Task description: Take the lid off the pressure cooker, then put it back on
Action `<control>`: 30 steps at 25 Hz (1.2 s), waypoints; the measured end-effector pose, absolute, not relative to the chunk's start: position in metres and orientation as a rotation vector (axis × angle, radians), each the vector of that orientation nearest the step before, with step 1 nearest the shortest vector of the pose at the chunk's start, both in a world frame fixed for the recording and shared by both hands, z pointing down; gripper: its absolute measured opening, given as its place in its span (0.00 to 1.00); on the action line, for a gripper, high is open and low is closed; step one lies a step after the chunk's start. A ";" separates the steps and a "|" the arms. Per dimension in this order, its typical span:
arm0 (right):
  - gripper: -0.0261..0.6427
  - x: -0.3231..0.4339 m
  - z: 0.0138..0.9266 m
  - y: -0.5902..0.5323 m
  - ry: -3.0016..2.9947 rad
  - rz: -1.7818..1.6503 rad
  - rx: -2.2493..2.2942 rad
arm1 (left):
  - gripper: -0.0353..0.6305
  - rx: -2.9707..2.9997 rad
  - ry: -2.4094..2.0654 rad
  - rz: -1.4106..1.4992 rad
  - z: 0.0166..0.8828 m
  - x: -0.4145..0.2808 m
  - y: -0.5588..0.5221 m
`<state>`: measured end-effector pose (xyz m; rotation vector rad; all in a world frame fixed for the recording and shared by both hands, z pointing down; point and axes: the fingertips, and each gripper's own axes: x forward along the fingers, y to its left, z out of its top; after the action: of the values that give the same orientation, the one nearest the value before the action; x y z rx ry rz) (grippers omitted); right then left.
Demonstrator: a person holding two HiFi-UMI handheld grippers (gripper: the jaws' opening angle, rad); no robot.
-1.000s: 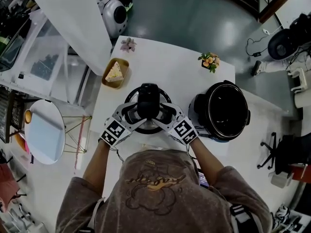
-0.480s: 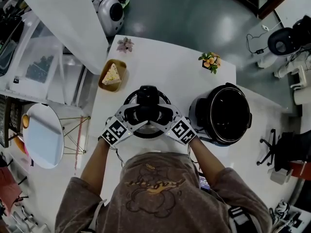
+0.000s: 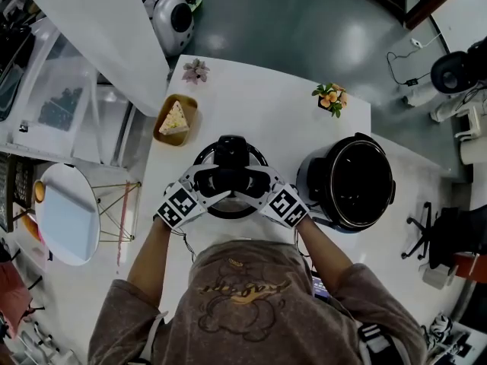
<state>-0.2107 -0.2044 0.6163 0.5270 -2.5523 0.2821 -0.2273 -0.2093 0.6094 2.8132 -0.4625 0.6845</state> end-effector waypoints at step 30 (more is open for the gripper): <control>0.42 -0.184 0.421 -0.210 -2.605 0.194 0.775 | 0.46 2.990 -0.346 0.545 0.413 -0.202 -0.217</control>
<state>-0.1840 -0.2101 0.4213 0.7754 -2.6053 0.1938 -0.2020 -0.2173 0.4128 2.9902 -0.3459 0.5451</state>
